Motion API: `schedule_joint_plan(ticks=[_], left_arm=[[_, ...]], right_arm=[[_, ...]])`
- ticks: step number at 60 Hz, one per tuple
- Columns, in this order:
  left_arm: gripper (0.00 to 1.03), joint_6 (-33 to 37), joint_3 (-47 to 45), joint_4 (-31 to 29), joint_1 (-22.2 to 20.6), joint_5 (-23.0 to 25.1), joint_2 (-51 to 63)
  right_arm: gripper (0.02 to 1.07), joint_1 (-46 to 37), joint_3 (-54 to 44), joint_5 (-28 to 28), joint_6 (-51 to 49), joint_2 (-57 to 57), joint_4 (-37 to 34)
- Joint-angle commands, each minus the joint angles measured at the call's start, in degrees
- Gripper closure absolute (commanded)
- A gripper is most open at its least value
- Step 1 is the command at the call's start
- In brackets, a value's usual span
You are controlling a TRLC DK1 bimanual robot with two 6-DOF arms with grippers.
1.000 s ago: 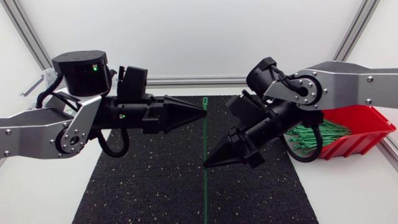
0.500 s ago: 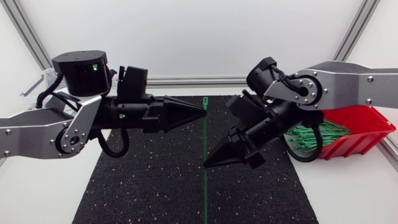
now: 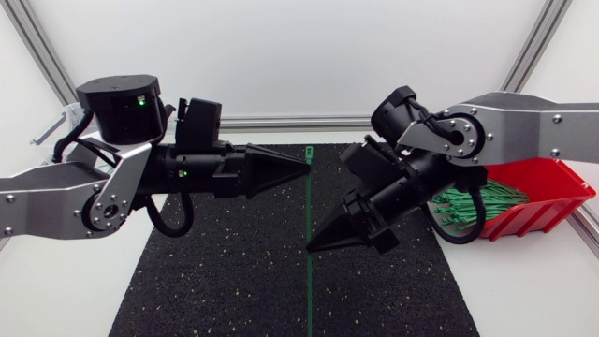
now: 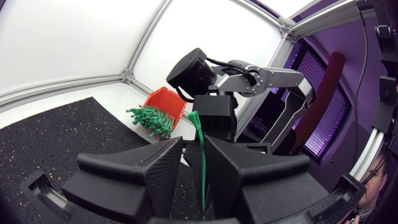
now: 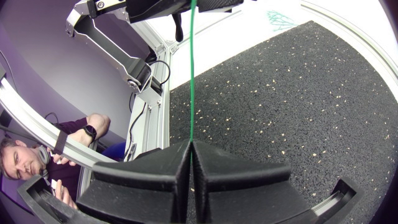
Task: Take a green cable tie from the red box, thread the tail through the head to close it, then place it in the transparent bin on the left.
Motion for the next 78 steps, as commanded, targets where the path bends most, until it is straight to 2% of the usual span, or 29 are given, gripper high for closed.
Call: schedule_joint_plan(ticks=[1,35,40,48,51,78], left_arm=[[0.76,-1.07,1.83,0.98,0.0,0.06,-1.3],[0.77,-1.77,1.65,0.98,-0.35,-0.03,-1.48],[0.84,-1.77,1.57,1.07,-0.71,-0.03,-1.48],[0.85,-1.86,1.48,1.24,-1.15,-0.03,-1.39],[0.89,-1.94,1.48,1.24,-1.23,-0.03,-1.39],[0.9,-2.47,1.39,1.33,-1.06,-0.12,-1.39]], right_arm=[[1.01,-0.17,-0.84,-0.42,-0.88,0.14,-0.9],[1.01,0.09,-1.02,-0.24,-1.06,0.4,-0.99],[1.01,0.09,-1.11,-0.33,-1.06,0.49,-0.99],[1.01,0.27,-1.11,-0.33,-1.06,0.4,-0.99],[1.01,0.27,-1.11,-0.33,-1.06,0.49,-0.99],[1.01,0.18,-1.28,-0.33,-1.5,0.05,-1.17]])
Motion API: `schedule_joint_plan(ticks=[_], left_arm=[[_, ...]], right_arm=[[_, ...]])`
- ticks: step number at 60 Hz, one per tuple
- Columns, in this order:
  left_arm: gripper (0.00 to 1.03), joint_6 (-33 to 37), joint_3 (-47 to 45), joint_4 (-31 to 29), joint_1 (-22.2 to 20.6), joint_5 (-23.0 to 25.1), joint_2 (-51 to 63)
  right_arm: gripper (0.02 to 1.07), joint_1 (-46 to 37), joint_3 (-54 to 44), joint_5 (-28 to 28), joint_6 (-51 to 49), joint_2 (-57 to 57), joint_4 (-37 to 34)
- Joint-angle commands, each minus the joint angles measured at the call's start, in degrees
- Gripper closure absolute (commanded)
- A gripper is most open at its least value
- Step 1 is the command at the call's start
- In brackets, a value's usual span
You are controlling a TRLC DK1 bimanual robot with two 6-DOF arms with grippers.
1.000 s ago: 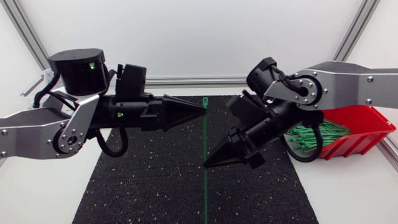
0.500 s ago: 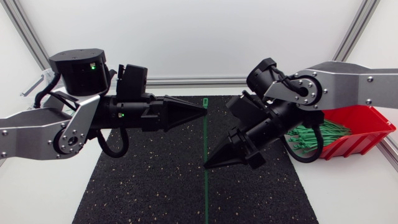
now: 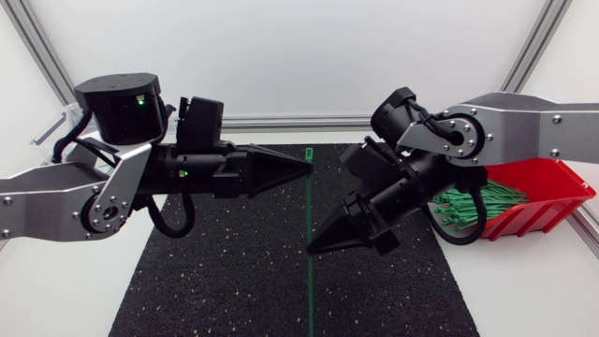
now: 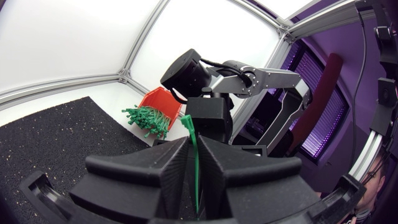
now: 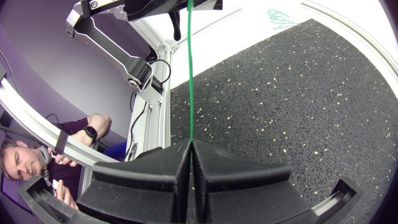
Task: Take a green cable tie from the red box, thread the tail through the head to close it, then place it in the transparent bin on the left.
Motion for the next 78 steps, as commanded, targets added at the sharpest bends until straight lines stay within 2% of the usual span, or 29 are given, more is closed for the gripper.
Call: schedule_joint_plan(ticks=[1,19,23,38,51,53,58,63,64,65,70,78], left_arm=[[0.9,-1.29,1.39,0.94,-0.14,-0.09,-0.93],[0.91,-2.52,1.65,0.94,0.04,-0.09,-0.67],[0.99,-2.96,1.74,0.94,-0.14,-0.01,-0.49],[0.99,-2.96,1.39,0.94,-0.32,-0.09,-0.49],[1.0,-4.81,2.97,-1.44,0.04,-0.09,-0.32],[1.0,-5.25,3.41,-2.14,0.21,-0.09,-0.32],[1.0,-6.57,5.17,-4.69,1.0,-0.09,-0.23],[1.0,-8.85,7.72,-7.32,3.11,0.96,0.56],[1.0,-9.11,8.42,-8.38,3.55,1.4,0.91],[1.0,-9.29,9.39,-9.78,4.08,1.84,1.35],[1.0,-9.29,12.46,-15.5,6.01,3.6,2.85],[1.0,-9.91,14.4,-18.93,8.91,4.83,4.52]], right_arm=[[1.01,0.11,-1.22,-0.33,-1.3,0.05,-0.62],[1.01,0.11,-1.39,-0.24,-1.3,0.05,-0.53],[1.01,0.2,-1.48,-0.24,-1.3,0.05,-0.53],[1.01,0.38,-1.65,-0.07,-1.3,-0.13,-0.36],[1.0,0.11,-1.92,0.02,-1.12,-0.57,0.79],[0.95,-0.15,-2.09,0.11,-1.04,-1.27,1.14],[0.64,-0.94,-2.62,1.43,-0.51,-3.11,2.02],[0.15,-2.0,-2.8,2.74,-0.24,-4.96,2.28],[0.09,-2.26,-2.8,2.92,-0.24,-5.31,2.28],[0.06,-2.44,-2.71,3.1,0.02,-5.57,2.28],[0.06,-3.23,-2.09,5.12,1.95,-6.1,1.84],[0.06,-6.13,-0.07,7.05,5.29,-5.31,-0.88]])
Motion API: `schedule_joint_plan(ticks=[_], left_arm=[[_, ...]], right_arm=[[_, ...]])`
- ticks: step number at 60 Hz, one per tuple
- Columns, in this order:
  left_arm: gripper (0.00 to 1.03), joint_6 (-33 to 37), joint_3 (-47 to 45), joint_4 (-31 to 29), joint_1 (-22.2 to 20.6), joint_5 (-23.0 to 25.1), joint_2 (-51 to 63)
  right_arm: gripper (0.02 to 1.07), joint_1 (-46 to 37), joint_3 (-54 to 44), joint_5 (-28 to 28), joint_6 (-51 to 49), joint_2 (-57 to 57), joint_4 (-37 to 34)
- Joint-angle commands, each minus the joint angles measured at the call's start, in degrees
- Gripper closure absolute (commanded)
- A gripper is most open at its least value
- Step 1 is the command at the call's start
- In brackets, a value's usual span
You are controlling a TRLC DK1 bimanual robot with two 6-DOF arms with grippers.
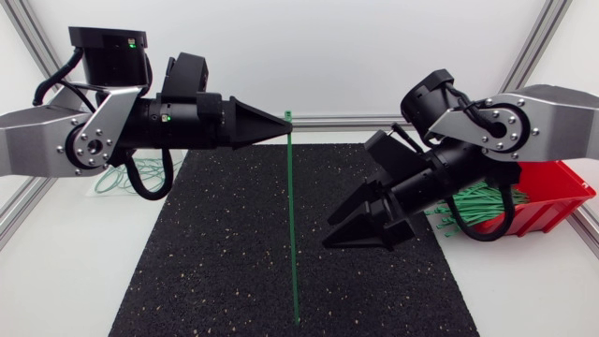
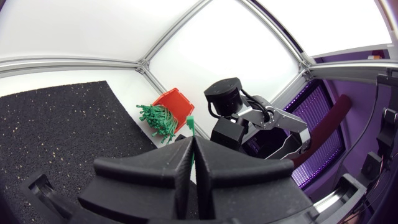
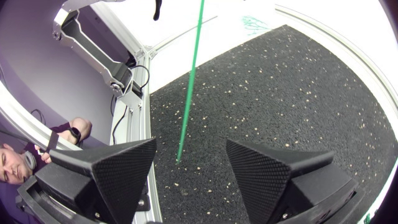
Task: Take a green cable tie from the red box, thread the tail through the head to close it, then place it in the transparent bin on the left.
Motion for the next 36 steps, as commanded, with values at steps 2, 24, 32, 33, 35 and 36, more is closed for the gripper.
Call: schedule_joint_plan(ticks=[2,24,32,33,35,36], left_arm=[[1.0,-2.96,2.42,-1.97,2.25,3.04,2.88],[1.0,-3.75,4.36,-6.8,3.92,6.74,6.14],[1.0,-3.84,4.36,-7.24,3.75,6.74,6.22],[1.0,-3.84,4.27,-7.33,3.75,6.74,6.22],[1.0,-4.1,4.27,-7.33,3.66,6.74,6.22],[1.0,-4.37,4.27,-7.33,3.66,6.74,6.22]], right_arm=[[0.06,-2.37,1.87,1.72,2.58,1.01,-2.57],[0.06,-1.05,-1.11,9.28,0.83,-4.88,6.92],[0.06,0.09,0.82,12.36,-3.83,-5.23,8.33],[0.06,0.53,0.91,12.8,-4.97,-5.5,8.42],[0.06,1.76,0.64,14.29,-7.0,-6.29,9.38],[0.06,2.11,0.47,14.82,-7.44,-6.55,10.0]])
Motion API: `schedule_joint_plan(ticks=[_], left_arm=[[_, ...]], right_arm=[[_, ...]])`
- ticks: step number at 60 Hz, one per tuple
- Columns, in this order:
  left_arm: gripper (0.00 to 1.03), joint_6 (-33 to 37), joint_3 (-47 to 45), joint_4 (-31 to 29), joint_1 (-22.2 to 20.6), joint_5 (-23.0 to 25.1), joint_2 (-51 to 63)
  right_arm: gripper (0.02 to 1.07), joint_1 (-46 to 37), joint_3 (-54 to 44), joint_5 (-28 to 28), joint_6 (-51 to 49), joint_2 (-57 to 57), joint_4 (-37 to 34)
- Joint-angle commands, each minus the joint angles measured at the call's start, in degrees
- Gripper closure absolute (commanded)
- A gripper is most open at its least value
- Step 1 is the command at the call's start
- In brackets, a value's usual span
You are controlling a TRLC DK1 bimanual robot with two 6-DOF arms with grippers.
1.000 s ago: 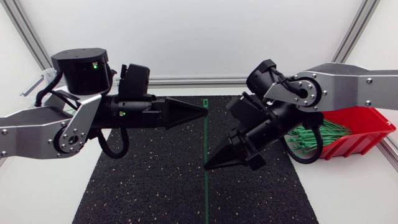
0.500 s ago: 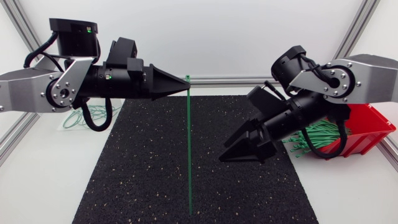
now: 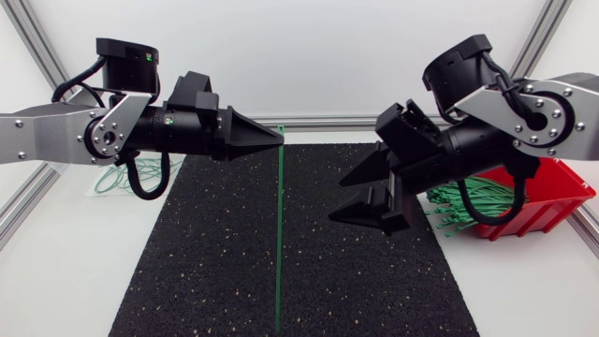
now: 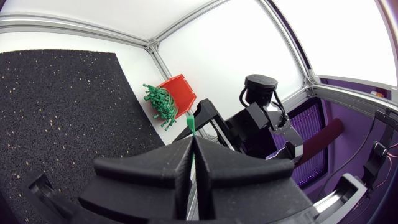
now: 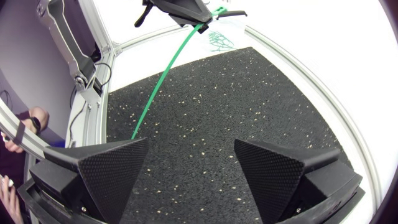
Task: Take a green cable tie from the red box, thread the tail through the head to close it, then place it in the transparent bin on the left.
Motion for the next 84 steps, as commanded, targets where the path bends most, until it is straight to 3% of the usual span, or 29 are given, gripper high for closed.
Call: schedule_joint_plan(ticks=[1,13,25,36,43,61,75,84], left_arm=[[1.0,-1.85,1.71,-0.42,0.4,0.83,0.96],[1.0,-4.05,2.59,-1.65,-0.13,1.1,0.96],[1.0,-4.14,2.86,-3.23,-0.04,1.1,2.01],[1.0,-4.14,5.84,-6.14,4.53,3.12,6.58],[1.0,-3.52,5.58,-6.49,5.32,3.21,7.28],[1.0,-4.84,7.51,-7.63,6.03,3.21,9.31],[1.0,-4.93,7.6,-8.16,7.26,4.7,10.18],[1.0,-5.28,8.31,-8.16,6.99,4.7,10.54]], right_arm=[[0.06,2.97,-0.26,2.87,-5.41,-1.61,2.64],[0.06,13.78,-8.52,21.5,-11.38,-6.09,16.09],[0.06,16.33,-15.9,31.34,-23.16,-6.01,32.17],[0.06,16.5,-21.52,32.49,-33.8,-4.25,48.61],[0.06,17.65,-24.6,32.49,-39.77,-1.61,58.01],[0.06,18.88,-32.16,24.31,-51.29,5.07,82.44],[0.06,19.49,-33.92,21.85,-57.7,8.76,88.51],[0.11,19.93,-35.94,17.63,-69.04,10.08,90.18]])
